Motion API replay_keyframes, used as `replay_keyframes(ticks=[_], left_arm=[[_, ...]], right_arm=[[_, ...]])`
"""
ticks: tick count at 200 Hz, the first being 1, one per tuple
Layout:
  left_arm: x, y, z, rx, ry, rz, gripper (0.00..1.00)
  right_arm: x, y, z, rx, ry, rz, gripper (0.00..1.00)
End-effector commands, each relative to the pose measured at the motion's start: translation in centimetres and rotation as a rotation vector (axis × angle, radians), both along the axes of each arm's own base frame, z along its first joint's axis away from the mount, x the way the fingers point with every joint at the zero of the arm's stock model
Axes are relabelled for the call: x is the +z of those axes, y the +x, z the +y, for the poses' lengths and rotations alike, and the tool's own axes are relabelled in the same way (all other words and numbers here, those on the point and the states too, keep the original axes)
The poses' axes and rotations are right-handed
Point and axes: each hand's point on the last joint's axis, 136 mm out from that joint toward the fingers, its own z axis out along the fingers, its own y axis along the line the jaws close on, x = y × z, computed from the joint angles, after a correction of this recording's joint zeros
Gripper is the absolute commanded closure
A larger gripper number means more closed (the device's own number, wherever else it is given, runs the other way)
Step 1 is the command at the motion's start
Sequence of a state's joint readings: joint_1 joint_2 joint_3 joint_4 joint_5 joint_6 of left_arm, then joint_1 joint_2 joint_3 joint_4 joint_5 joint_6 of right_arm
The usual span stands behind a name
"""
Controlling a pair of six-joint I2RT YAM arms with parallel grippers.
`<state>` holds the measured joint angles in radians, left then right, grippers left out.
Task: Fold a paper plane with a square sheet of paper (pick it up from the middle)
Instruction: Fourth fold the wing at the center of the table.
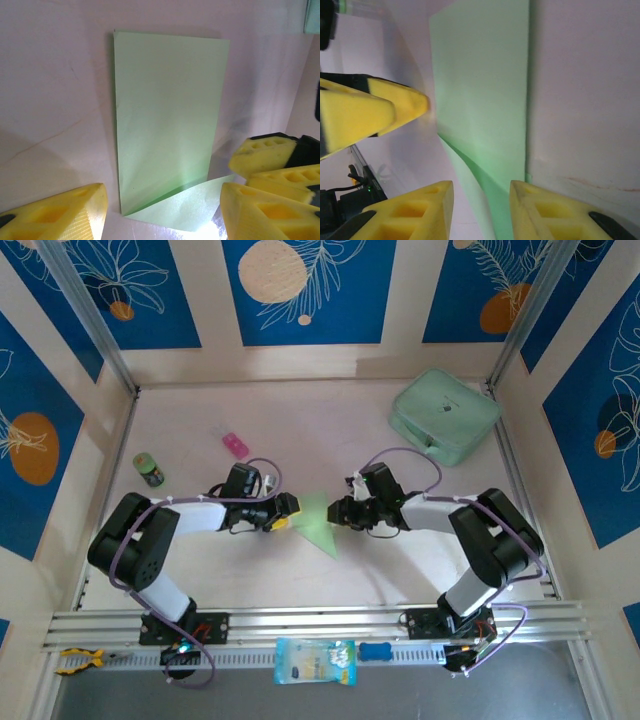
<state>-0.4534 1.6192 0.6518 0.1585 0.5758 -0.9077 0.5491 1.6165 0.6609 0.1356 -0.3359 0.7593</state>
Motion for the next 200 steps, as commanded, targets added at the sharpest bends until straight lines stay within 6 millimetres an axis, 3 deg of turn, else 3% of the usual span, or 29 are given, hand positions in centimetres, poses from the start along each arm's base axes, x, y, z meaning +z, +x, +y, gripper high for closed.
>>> replay_keyframes(ticks=[1,36,66,123,200], left_arm=[[0.3,0.5,0.1,-0.005,0.002,-0.01,0.39],[0.4,0.4,0.2,-0.007,0.004,-0.009,0.39],[0.3,0.4,0.3,-0.006,0.007,-0.009,0.39],[0.7,0.7,0.0,-0.012,0.001,-0.018,0.38],[0.7,1.7,-0.7,-0.028,-0.015,-0.019,0.4]], right_arm=[[-0.1,-0.6,0.9,0.054,0.011,0.03,0.65],[0.1,-0.6,1.1,0.06,0.017,0.027,0.84],[0.7,-0.6,0.8,0.058,0.023,0.012,0.9],[2.0,-0.5,0.7,0.064,0.107,0.0,0.94],[1.8,-0.3,0.0,0.052,0.139,0.012,0.95]])
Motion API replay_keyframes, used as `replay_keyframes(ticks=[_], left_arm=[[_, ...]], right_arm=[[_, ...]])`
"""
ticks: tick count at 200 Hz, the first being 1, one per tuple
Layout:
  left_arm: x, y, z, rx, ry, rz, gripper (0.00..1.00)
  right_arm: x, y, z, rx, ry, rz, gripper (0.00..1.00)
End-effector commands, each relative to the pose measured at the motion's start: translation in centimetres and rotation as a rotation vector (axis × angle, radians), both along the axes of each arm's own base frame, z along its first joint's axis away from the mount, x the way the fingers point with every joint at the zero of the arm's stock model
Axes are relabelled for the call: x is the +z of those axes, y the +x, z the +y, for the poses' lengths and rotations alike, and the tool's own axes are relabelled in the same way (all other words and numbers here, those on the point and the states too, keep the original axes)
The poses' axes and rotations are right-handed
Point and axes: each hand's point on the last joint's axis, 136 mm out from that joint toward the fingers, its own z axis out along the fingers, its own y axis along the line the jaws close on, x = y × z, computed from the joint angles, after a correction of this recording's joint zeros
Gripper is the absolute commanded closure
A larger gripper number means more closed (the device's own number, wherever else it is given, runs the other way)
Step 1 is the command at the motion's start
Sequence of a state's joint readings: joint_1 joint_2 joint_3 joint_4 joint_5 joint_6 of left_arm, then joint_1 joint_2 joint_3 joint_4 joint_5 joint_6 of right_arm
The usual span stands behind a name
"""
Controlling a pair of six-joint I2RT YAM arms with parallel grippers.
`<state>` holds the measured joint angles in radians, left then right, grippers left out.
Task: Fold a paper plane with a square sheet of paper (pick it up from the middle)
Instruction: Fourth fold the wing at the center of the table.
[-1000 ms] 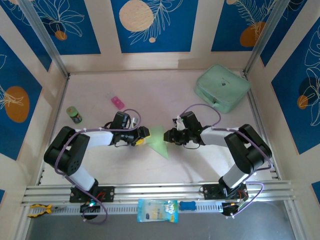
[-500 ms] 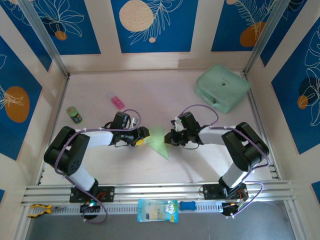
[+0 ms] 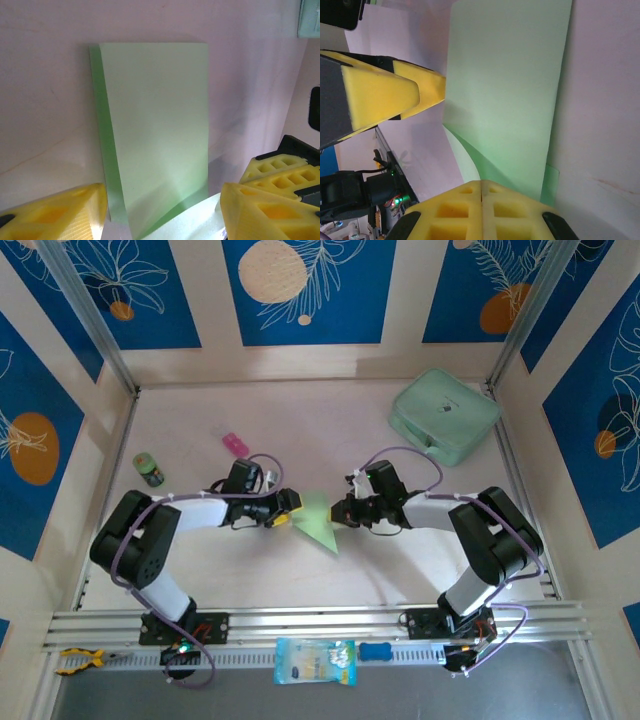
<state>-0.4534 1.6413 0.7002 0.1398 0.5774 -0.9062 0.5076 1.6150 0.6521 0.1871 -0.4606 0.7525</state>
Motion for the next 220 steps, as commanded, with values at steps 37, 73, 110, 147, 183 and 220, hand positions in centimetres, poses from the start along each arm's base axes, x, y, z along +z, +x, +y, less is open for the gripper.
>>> replay_keyframes(ticks=[37,73,110,147,183,220], left_arm=[[0.3,1.2,-0.9,-0.028,-0.044,-0.014,0.44],[0.4,1.7,-1.2,-0.031,-0.051,-0.023,0.57],[0.3,2.2,-1.6,-0.014,-0.088,-0.016,0.8],[0.8,2.2,-0.8,0.052,-0.074,-0.039,0.94],[1.3,1.9,1.1,0.158,-0.001,-0.063,0.98],[1.9,1.4,0.8,0.167,0.033,-0.087,0.98]], right_arm=[[0.1,-0.3,-0.6,0.0,0.043,0.013,0.95],[-0.1,-0.5,-0.8,0.0,0.042,0.019,0.95],[-0.4,-0.6,-1.0,0.001,0.037,0.024,0.94],[-0.2,-0.4,-2.0,-0.033,-0.09,-0.051,0.76],[1.7,-0.6,-3.0,-0.047,-0.237,-0.217,0.48],[2.2,-0.9,-2.7,-0.01,-0.349,-0.416,0.43]])
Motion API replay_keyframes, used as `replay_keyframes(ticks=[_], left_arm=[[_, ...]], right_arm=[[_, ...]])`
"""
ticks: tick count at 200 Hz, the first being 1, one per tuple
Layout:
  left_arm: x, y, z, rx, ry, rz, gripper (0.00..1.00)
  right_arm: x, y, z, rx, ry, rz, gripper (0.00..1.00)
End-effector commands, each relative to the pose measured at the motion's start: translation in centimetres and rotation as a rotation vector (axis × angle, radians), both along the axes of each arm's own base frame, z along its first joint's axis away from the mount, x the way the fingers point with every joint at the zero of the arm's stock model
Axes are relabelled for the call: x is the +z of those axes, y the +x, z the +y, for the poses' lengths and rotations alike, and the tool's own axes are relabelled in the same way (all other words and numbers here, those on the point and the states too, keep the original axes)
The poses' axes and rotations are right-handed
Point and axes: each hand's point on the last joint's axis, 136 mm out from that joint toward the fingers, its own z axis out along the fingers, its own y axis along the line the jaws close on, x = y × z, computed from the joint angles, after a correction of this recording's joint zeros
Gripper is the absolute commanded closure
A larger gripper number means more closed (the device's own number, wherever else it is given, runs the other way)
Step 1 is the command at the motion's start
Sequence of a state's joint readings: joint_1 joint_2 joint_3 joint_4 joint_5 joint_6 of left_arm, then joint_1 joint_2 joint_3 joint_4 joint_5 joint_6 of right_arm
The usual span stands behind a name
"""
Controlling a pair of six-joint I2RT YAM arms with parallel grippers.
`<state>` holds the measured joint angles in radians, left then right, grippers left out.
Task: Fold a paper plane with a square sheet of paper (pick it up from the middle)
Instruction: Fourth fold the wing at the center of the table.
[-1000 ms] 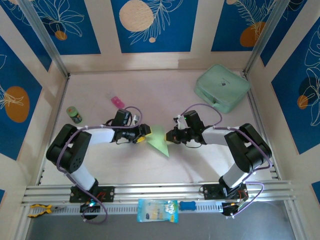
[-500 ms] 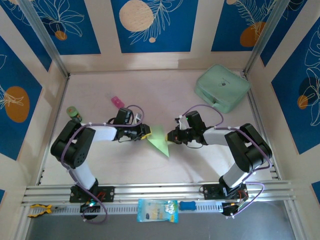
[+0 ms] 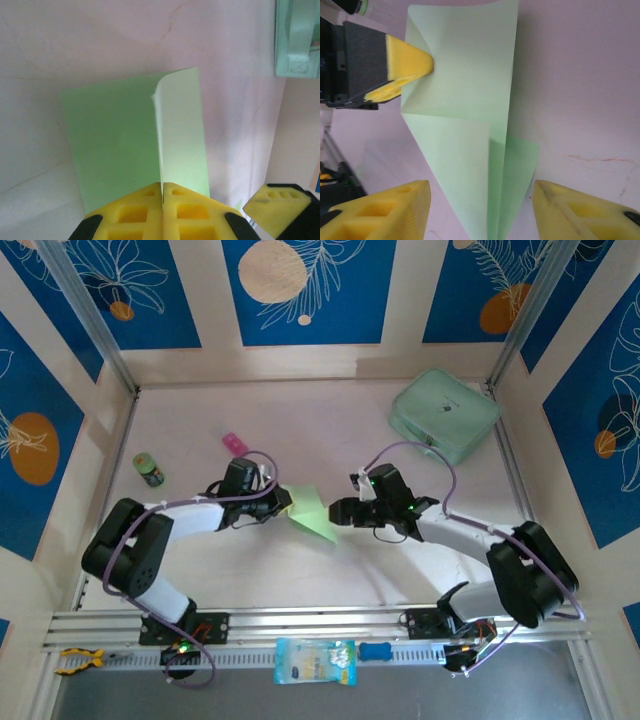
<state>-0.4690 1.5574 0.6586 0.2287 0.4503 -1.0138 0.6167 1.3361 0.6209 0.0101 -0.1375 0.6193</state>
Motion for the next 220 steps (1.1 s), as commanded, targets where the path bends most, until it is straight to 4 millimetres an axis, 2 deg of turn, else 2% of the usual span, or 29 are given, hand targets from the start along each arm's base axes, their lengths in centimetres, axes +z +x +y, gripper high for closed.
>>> replay_keyframes(ticks=[1,37,66,94,117,157,188,220], left_arm=[[-0.1,-0.2,0.2,0.028,0.037,-0.005,0.98],[0.1,-0.3,-2.0,-0.034,0.017,-0.004,0.96],[-0.2,-0.5,-2.4,-0.046,0.025,0.007,0.94],[0.0,-0.5,-2.8,-0.07,0.017,0.002,0.86],[0.3,-0.5,-3.5,-0.104,-0.008,0.001,0.82],[0.7,-0.4,-4.0,-0.117,-0.028,0.0,0.82],[0.9,-0.5,-4.0,-0.123,-0.027,0.002,0.84],[0.9,-0.6,-3.9,-0.124,-0.024,0.003,0.85]], right_arm=[[-1.2,0.0,-1.1,0.007,-0.168,-0.133,0.43],[-1.5,-1.1,0.3,0.114,-0.3,-0.4,0.43],[-1.8,-1.5,0.5,0.168,-0.359,-0.499,0.44],[-1.9,-2.9,1.9,0.283,-0.365,-0.574,0.48],[-2.1,-3.7,2.9,0.33,-0.358,-0.592,0.5],[-3.5,-4.4,3.7,0.358,-0.443,-0.628,0.55],[-4.1,-3.8,4.1,0.344,-0.523,-0.652,0.55],[-5.0,-3.2,3.7,0.322,-0.615,-0.656,0.57]])
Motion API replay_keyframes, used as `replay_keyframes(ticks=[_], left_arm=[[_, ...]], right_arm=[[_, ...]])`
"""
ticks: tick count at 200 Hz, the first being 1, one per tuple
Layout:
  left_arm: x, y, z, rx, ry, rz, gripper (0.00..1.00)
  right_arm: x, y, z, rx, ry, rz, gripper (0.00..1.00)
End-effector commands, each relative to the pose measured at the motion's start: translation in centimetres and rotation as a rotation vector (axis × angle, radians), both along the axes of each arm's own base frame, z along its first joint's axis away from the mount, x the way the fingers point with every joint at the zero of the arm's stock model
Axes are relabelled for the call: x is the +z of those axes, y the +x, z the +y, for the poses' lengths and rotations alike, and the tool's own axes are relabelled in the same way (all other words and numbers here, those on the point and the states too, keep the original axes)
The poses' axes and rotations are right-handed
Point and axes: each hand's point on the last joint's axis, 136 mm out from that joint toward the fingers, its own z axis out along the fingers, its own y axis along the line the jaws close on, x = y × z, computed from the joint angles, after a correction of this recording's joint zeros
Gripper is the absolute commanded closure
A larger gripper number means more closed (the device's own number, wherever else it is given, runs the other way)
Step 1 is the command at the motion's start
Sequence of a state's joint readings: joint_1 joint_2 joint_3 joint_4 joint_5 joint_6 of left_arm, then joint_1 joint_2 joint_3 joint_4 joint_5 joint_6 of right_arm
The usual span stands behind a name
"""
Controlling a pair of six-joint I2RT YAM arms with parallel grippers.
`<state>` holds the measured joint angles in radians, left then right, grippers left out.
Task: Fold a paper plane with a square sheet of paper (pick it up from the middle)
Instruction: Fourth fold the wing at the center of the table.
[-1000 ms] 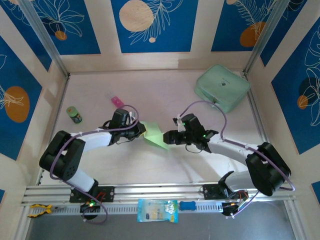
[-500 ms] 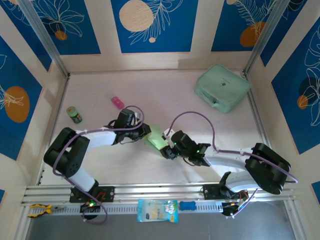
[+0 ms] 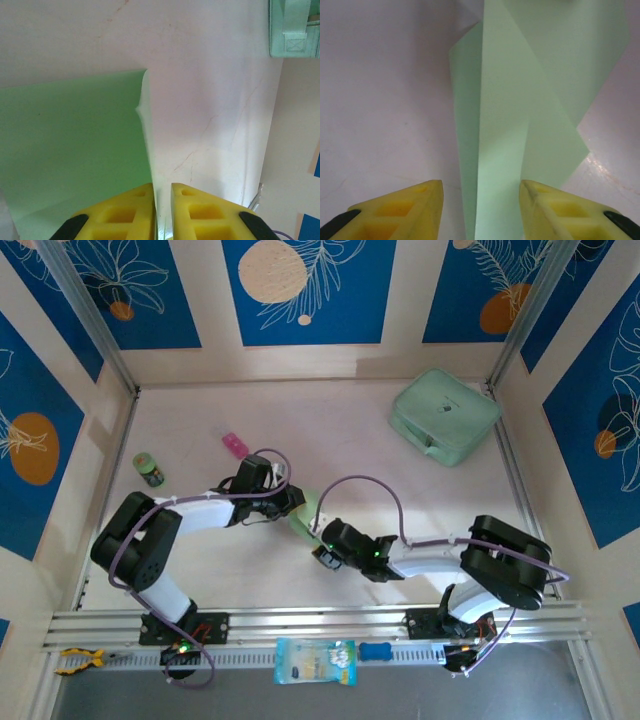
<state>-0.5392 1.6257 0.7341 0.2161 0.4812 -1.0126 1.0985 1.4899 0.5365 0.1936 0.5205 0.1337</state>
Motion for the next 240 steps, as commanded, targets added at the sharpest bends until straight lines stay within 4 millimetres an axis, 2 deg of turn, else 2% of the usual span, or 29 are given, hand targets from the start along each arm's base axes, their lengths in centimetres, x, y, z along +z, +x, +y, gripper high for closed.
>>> replay_keyframes(ticks=[1,47,100,147,195,240], left_arm=[[0.7,0.1,-0.6,-0.03,-0.01,-0.012,0.86],[0.9,0.1,-0.6,-0.032,-0.007,-0.012,0.87],[0.9,0.2,-0.5,-0.029,-0.001,-0.011,0.87],[0.8,0.2,-0.4,-0.025,0.01,-0.009,0.88],[0.9,0.3,-0.5,-0.025,0.009,-0.009,0.89],[0.9,0.3,-0.5,-0.029,0.008,-0.009,0.9]], right_arm=[[0.7,1.4,0.1,-0.048,-0.042,-0.077,0.57],[0.4,1.7,-0.6,-0.095,-0.071,-0.098,0.69],[-0.2,1.3,-0.9,-0.11,-0.055,-0.06,0.77],[0.1,1.3,-1.0,-0.126,-0.022,-0.047,0.82],[0.0,1.6,-1.2,-0.162,0.007,-0.034,0.81],[-0.2,1.5,-1.0,-0.162,0.028,-0.019,0.84]])
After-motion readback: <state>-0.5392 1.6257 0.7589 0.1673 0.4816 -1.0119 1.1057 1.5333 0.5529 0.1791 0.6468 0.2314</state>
